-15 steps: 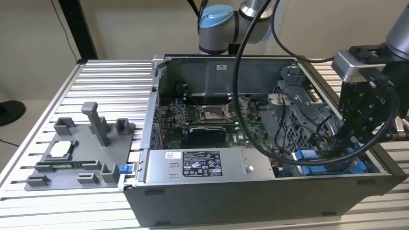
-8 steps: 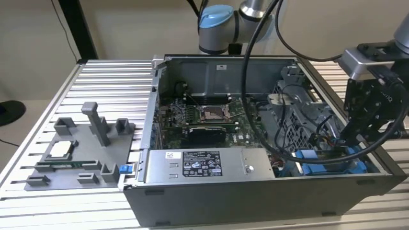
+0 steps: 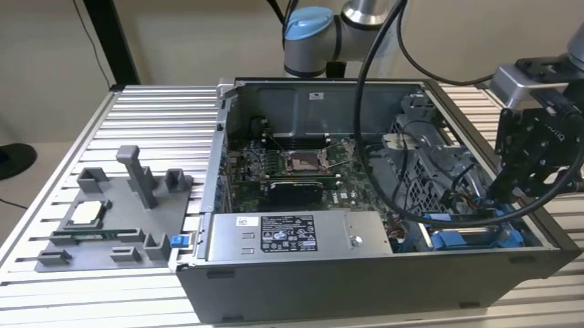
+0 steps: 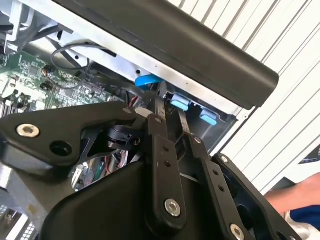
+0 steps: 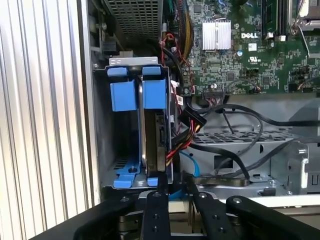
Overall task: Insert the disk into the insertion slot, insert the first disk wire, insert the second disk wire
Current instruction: 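Insert the second disk wire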
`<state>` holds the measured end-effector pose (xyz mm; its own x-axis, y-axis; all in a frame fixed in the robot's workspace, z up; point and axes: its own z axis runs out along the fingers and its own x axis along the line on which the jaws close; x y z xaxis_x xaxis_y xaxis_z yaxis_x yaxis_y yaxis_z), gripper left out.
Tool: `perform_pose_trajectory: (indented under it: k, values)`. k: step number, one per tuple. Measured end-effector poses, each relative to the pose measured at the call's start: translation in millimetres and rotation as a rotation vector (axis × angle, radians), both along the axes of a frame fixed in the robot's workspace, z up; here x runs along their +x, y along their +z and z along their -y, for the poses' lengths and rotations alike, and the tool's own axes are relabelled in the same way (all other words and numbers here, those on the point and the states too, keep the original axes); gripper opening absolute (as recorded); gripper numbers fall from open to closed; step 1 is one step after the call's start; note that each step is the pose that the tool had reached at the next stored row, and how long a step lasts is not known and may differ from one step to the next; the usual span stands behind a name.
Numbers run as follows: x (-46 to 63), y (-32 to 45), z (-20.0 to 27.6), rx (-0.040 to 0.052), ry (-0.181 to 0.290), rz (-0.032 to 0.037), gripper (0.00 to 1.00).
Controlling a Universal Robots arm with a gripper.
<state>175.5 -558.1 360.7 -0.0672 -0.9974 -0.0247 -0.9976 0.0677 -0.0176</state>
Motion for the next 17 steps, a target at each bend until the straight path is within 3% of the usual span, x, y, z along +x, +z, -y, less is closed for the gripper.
perform_pose_trajectory:
  k: [3,4,8,14,17]
  values:
    - [0.2,1.5,-2.7,0.0,0.0,-0.0026,1.0]
    - [0.2,1.8,-3.6,-0.0002,0.0,-0.0075,1.0]
    - [0.8,1.8,-6.3,-0.0015,0.0,-0.045,1.0]
    - [11.7,1.7,-9.1,-0.0014,0.0,-0.0461,1.0]
    - [14.8,0.1,-10.5,-0.0016,0.0,-0.0504,1.0]
